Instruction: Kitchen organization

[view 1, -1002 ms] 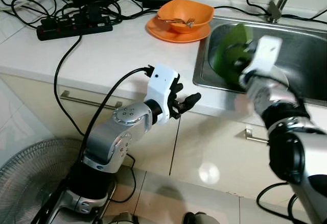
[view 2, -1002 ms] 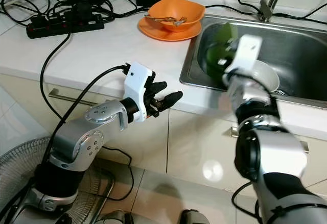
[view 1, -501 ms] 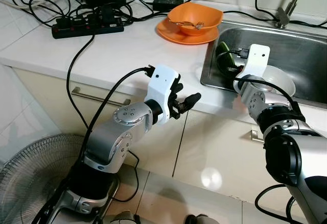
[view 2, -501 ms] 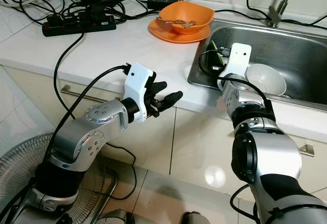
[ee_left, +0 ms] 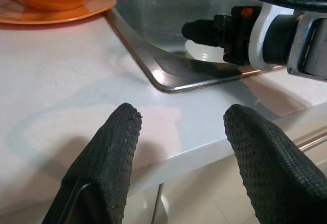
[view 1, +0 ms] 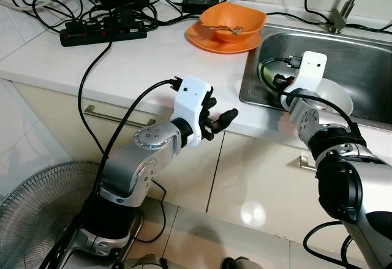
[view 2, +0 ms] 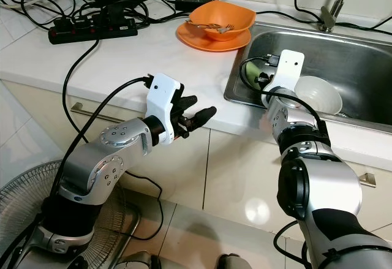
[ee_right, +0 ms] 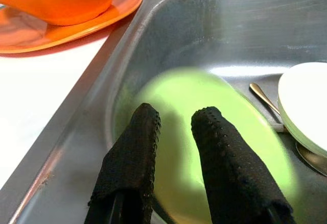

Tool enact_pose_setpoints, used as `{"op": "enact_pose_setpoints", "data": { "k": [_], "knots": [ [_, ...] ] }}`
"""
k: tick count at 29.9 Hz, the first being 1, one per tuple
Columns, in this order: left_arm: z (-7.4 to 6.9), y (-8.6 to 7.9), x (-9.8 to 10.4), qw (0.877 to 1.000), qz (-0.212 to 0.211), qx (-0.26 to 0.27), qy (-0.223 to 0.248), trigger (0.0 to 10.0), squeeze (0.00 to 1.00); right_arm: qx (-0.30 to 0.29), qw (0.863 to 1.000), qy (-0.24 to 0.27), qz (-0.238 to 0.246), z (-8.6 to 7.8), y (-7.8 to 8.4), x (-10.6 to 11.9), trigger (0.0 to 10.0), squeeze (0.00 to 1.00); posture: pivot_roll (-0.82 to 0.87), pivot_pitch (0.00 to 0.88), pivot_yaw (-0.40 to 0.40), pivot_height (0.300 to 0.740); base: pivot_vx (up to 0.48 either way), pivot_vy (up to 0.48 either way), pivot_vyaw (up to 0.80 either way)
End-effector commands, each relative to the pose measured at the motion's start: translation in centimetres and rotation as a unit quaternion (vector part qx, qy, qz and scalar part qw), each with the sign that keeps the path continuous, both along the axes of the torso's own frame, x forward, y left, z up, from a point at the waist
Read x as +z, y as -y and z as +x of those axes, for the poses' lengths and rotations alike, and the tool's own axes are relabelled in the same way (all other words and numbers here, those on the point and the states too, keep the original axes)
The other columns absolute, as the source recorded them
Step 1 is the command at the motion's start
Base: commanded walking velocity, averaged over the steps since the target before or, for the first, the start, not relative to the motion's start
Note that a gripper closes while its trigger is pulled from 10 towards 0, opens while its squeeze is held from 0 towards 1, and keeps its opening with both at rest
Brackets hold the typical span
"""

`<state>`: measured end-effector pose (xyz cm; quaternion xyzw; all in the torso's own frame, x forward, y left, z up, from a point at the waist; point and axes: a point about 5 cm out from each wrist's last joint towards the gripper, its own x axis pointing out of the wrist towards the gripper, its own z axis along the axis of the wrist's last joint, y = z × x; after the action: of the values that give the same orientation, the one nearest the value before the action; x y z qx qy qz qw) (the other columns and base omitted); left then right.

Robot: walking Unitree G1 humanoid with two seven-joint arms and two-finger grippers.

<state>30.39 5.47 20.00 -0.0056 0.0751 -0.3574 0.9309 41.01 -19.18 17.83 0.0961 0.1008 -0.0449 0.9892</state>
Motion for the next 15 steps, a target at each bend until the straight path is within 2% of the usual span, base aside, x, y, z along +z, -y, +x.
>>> {"op": "enact_pose_setpoints", "data": {
  "k": [1,8,15],
  "knots": [
    [0.1,-0.2,0.0,1.0,-0.002,0.009,0.002,10.0,0.0,-0.001,1.0,0.02,0.01,0.3,0.0,1.1,10.0,0.0,0.06,0.062,-0.008,0.732,0.0,0.0,0.0],
    [0.4,-0.6,0.4,0.999,-0.011,0.03,0.015,10.0,0.0,-0.008,0.998,0.052,0.019,0.4,0.1,1.8,10.0,0.0,0.06,0.064,-0.008,0.732,0.0,0.0,0.0],
    [1.5,-2.3,1.1,0.991,-0.026,0.118,0.063,10.0,0.0,0.016,0.99,0.142,-0.006,0.5,-0.6,3.8,10.0,0.0,0.05,0.072,-0.003,0.732,0.0,0.0,0.0]
  ]
}}
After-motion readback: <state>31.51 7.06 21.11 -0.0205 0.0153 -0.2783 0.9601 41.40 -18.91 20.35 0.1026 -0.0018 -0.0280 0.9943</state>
